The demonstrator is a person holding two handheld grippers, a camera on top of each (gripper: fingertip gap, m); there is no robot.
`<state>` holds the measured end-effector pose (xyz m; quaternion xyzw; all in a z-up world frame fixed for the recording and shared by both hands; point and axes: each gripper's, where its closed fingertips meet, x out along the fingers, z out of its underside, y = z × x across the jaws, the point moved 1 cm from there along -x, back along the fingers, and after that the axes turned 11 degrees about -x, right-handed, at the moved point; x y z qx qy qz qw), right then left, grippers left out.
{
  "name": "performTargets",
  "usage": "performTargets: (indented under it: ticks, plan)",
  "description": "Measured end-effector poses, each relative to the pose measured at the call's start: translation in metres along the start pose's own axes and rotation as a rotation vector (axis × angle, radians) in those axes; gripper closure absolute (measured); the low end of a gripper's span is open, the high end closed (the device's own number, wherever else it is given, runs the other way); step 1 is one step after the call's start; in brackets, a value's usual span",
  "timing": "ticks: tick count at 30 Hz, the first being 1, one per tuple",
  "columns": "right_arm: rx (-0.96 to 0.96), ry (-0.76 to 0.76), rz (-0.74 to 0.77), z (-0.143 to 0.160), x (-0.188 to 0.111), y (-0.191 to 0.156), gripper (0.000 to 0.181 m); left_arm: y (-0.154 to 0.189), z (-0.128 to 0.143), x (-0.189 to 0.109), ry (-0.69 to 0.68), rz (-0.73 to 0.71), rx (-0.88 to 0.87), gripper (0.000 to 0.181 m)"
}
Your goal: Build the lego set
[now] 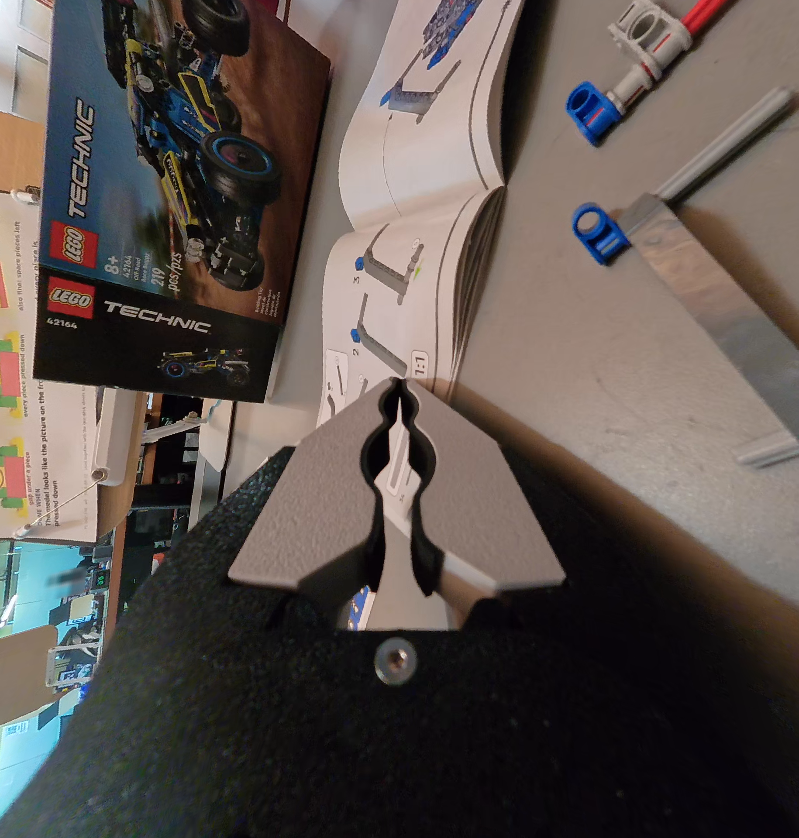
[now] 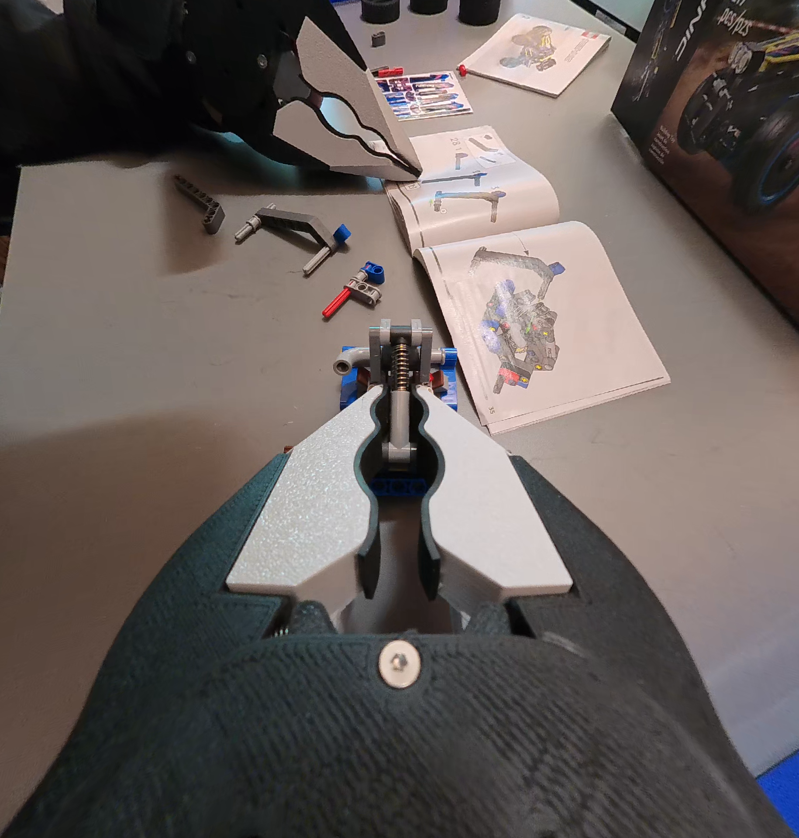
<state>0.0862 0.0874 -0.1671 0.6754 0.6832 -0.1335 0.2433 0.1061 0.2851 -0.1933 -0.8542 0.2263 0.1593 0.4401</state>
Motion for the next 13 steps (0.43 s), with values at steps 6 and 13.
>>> performTargets:
  ticks: [6, 13]
  plan:
    - [0.141, 0.009, -0.006, 0.002, -0.002, 0.006, 0.176, 0.000, 0.000, 0.000, 0.005, 0.000, -0.003, 0.181]
    - [0.432, 0.125, -0.053, -0.002, -0.010, 0.016, 0.175, 0.000, 0.000, 0.000, 0.004, 0.000, 0.003, 0.181]
